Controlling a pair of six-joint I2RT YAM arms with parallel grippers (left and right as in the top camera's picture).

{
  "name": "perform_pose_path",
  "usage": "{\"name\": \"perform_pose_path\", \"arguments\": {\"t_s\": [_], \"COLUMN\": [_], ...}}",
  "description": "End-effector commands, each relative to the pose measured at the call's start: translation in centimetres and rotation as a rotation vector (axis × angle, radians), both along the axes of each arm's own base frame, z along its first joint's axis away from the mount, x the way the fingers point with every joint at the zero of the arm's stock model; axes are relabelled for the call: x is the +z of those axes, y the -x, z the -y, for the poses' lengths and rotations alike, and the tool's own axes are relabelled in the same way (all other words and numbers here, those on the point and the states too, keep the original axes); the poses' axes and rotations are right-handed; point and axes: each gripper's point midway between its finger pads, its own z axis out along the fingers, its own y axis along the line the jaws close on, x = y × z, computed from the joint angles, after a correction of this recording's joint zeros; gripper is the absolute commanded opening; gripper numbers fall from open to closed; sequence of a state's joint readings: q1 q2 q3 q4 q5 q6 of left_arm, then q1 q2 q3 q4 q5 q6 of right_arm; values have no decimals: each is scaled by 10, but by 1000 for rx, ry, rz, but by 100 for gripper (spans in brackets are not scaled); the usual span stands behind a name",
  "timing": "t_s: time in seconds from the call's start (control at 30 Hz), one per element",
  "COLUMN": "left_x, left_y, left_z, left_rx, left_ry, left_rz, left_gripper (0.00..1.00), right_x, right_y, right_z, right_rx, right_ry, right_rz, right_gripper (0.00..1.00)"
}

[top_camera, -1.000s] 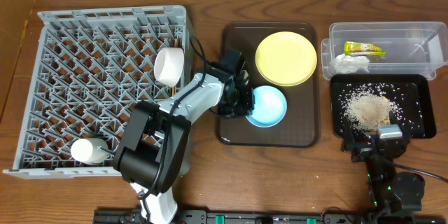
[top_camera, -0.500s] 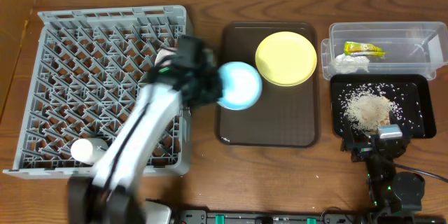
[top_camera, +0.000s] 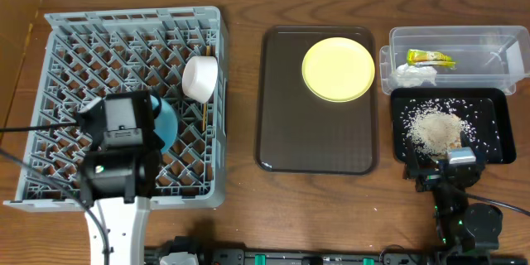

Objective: Sort waste into correct bins and load items into the dishwasher

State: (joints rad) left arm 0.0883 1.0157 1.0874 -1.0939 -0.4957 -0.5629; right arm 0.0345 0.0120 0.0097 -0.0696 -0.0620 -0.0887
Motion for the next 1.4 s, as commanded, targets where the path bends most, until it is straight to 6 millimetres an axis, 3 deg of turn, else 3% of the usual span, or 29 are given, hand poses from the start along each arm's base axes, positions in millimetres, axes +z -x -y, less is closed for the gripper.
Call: {"name": "perform_pose_path", "arguments": {"t_s": [0.0, 0.2, 0.4, 1.0, 1.37], "left_x": [-16, -39, -57, -61, -60], "left_y": [11, 2, -8, -33, -40], "left_z": [-22, -27, -18, 9, 33], "left_rx": [147, 151, 107, -57, -155], "left_ry": [-109, -130, -162, -525, -554], "left_rz": [-49, -170, -270, -450, -432], "left_gripper": [8, 8, 7, 8, 7], "right_x": [-1, -1, -1, -1, -1], "right_y": [0, 0, 0, 0, 0], "right_z": [3, 3, 3, 3, 3], "right_rx": [-13, -13, -13, -13, -13], "right_ry": [10, 10, 10, 10, 10], "right_rz": [2, 2, 2, 2, 2], "right_gripper": [99, 99, 99, 99, 99]}}
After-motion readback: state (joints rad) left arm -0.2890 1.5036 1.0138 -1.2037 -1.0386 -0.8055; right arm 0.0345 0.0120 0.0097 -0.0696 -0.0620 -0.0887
